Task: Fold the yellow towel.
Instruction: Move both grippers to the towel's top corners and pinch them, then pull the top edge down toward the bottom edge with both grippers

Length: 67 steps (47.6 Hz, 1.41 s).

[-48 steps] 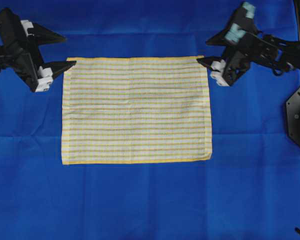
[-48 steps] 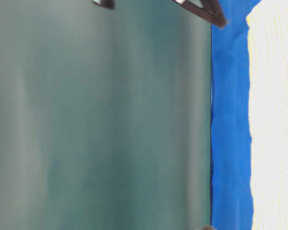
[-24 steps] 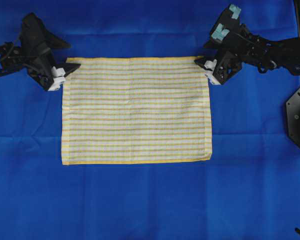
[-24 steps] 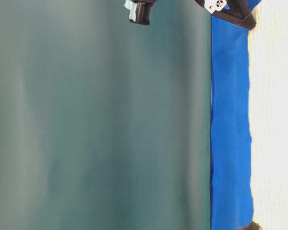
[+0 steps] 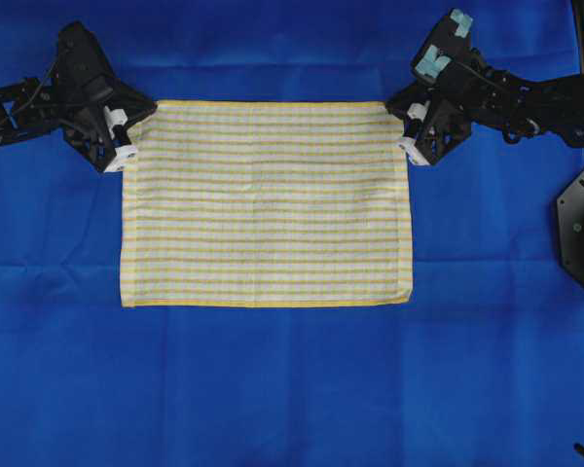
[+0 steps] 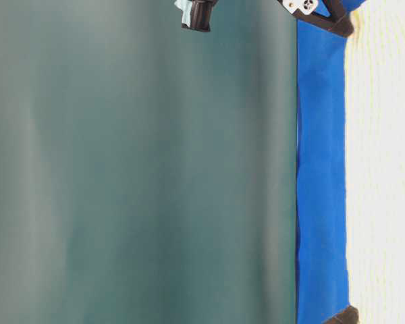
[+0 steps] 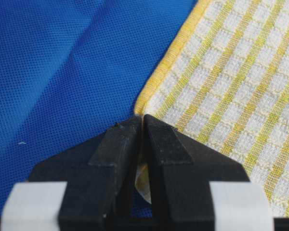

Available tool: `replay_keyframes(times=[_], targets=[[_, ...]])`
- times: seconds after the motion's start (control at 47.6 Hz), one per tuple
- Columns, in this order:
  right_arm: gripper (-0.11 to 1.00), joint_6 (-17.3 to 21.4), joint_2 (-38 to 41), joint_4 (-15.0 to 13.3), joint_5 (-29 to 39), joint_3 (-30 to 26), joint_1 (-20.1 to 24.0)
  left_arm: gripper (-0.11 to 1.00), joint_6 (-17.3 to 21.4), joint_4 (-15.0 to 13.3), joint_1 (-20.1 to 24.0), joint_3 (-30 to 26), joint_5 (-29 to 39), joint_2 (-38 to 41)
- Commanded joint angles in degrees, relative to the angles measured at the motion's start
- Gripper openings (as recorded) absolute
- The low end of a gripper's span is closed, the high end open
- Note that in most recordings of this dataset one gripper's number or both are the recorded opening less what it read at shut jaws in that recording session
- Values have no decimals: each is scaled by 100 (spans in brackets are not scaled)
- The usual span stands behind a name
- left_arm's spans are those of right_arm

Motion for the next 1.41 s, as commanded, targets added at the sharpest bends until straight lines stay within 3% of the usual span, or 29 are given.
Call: replay_keyframes(times=[0.0, 0.546, 0.798, 0.924, 1.175, 1.385], targets=[[6, -9, -70, 53, -62, -35, 18, 2, -9, -18, 62, 9, 53, -70], [6, -9, -826, 255, 167, 9, 18, 2, 70, -18, 18, 0, 844, -1450], [6, 0, -844, 272, 176, 0, 105, 2, 26, -18, -44, 53, 993, -1573], [6, 0, -1011, 352, 220, 26, 290, 2, 0, -18, -246, 88, 1072, -1635], [6, 0, -1617, 773, 519, 255, 958, 2, -70, -26, -993, 281, 1301, -2048], [6, 0, -1995, 1134, 527, 571, 1564, 2, -466, -26, -1652, 545, 1380, -2505]])
